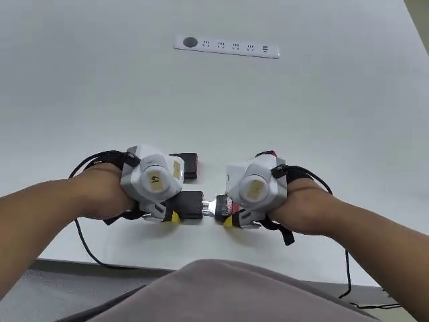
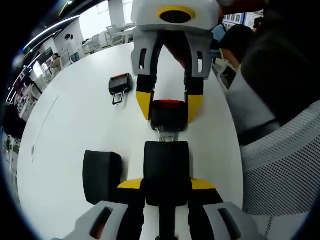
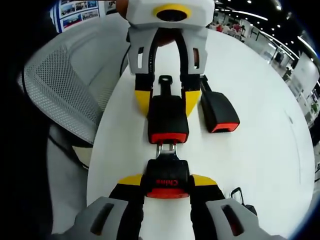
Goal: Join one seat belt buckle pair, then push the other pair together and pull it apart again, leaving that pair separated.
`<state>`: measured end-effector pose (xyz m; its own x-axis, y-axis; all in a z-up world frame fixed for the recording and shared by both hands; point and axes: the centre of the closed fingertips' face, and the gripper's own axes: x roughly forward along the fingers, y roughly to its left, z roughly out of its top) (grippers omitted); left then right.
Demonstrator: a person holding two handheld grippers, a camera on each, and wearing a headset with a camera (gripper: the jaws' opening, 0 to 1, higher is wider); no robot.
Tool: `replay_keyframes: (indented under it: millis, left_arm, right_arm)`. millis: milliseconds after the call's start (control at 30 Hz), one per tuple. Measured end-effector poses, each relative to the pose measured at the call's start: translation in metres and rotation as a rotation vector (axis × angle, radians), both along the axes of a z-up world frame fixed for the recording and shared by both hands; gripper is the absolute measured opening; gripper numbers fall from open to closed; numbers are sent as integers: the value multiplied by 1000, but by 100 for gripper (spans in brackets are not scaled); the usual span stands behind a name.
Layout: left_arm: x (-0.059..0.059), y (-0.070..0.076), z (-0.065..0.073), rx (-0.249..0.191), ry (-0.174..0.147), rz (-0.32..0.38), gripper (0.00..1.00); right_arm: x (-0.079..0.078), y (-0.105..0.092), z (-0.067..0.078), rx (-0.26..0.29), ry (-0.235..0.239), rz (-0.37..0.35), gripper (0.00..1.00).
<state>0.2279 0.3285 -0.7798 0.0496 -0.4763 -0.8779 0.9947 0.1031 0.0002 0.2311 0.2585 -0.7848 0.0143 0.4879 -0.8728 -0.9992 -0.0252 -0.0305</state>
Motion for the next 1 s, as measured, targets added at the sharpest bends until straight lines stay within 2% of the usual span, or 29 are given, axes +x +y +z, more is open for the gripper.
replay_keyframes:
  millis: [133, 300, 500, 733, 1000]
  left_arm:
    - [0, 0, 0, -3, 1, 2, 34]
    - [1, 1, -2, 18, 5, -1, 33]
    - [2, 2, -4, 7, 8, 7, 33]
    - [2, 2, -4, 7, 9, 15, 32]
    - [2, 2, -4, 7, 6, 15, 32]
  right_arm:
    - [-1, 0, 0, 3, 10, 6, 32]
    - [3, 4, -3, -26, 12, 21, 31]
    - [3, 8, -1, -47, 4, 48, 30]
    - [4, 9, 1, -34, 5, 36, 30]
    - [2, 19, 2, -8, 9, 24, 30]
